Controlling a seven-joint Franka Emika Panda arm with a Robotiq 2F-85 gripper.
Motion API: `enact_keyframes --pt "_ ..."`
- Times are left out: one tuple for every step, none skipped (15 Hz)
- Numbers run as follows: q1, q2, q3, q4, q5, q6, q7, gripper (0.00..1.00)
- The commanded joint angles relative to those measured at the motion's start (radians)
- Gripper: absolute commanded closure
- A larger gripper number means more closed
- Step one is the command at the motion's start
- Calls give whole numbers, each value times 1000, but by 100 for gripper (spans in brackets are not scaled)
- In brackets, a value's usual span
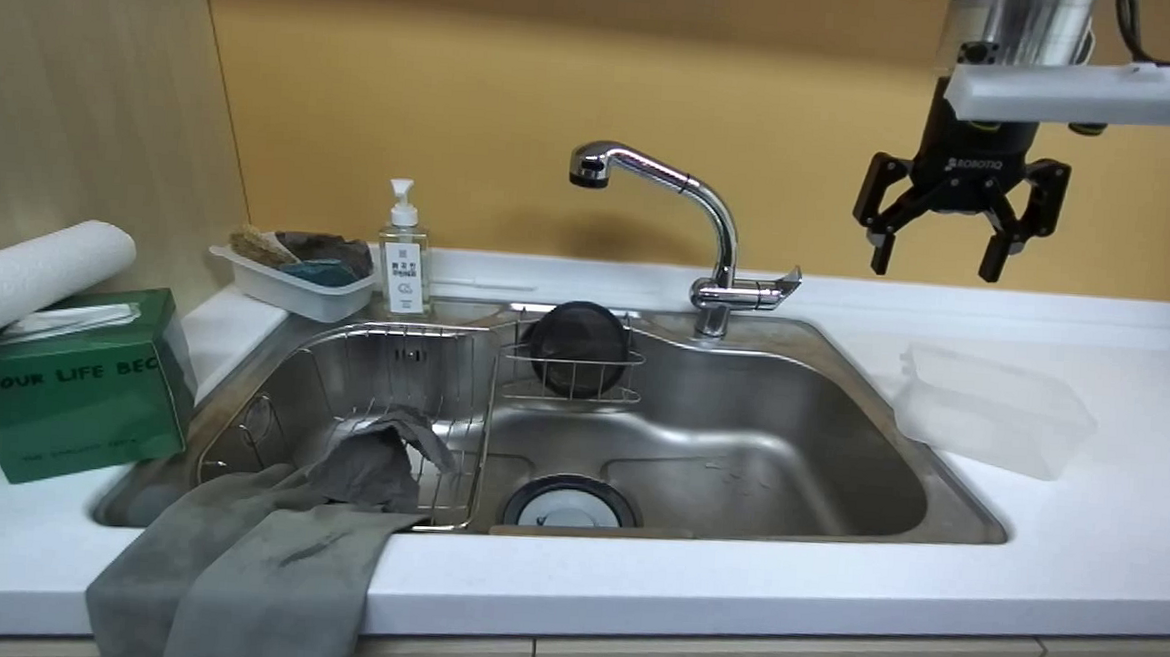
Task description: Put the clear bowl in the sink.
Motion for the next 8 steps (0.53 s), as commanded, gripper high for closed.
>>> enact_keyframes --pt "-22 64 -49 28 53 73 -50 0" --pt "-27 85 -58 35 54 87 -49 0" --pt "-30 107 -65 43 36 97 -31 0" --pt "-31 126 -71 49 25 103 -16 0" --pt "-29 147 -76 57 9 105 10 0" --pt "-27 166 -81 66 4 105 27 0" --pt "-25 187 -86 77 9 103 48 0" --pt "-24 205 -90 87 20 102 60 0"
